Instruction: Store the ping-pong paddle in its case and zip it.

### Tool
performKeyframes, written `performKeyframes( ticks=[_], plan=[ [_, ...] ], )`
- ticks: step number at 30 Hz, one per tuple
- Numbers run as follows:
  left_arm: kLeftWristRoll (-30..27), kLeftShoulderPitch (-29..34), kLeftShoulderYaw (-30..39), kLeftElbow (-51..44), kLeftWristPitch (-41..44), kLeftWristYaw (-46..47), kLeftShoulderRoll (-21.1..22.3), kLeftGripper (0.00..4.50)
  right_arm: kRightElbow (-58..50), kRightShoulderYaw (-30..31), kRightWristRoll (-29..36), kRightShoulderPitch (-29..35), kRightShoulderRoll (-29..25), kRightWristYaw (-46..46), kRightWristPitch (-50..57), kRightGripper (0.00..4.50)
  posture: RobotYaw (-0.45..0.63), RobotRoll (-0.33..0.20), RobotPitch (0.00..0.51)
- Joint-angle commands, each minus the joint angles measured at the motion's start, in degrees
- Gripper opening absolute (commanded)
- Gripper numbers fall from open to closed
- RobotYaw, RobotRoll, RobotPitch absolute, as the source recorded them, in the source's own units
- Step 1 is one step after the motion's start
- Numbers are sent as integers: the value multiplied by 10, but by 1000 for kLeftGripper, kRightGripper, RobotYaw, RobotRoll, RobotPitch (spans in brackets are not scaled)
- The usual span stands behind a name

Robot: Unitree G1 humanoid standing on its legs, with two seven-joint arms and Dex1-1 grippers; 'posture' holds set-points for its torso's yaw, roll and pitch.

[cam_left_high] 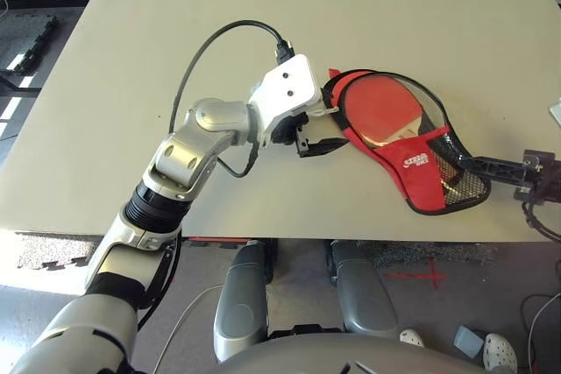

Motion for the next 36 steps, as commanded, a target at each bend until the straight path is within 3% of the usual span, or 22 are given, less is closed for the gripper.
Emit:
performKeyframes(
  ticks=[1,10,11,22,27,28,30,36],
  plan=[
    [6,4,-13,1,-5,-5,-6,4500,27,27,-31,-5,-26,9,-42,19,-100,0,237],
    [11,6,-17,-7,0,-4,-11,4500,125,150,-97,-122,-42,62,-137,19,-72,0,234],
    [10,7,-17,-9,1,-4,-10,4500,136,162,-107,-130,-43,70,-149,565,-66,0,234],
    [11,14,-13,-29,15,2,-6,4500,222,248,-173,-173,-17,130,-202,4474,-41,0,230],
    [11,14,-9,-32,19,1,0,4500,205,255,-166,-161,-3,141,-176,4474,-37,0,233],
    [10,14,-8,-32,20,0,2,4500,200,254,-163,-157,0,140,-168,4281,-37,0,233],
    [9,12,-4,-33,23,-4,10,4500,188,253,-158,-148,4,138,-153,3819,-40,0,237],
    [1,-3,8,-36,30,-20,40,4500,146,235,-142,-115,6,136,-118,1611,-46,0,244]
  ],
)
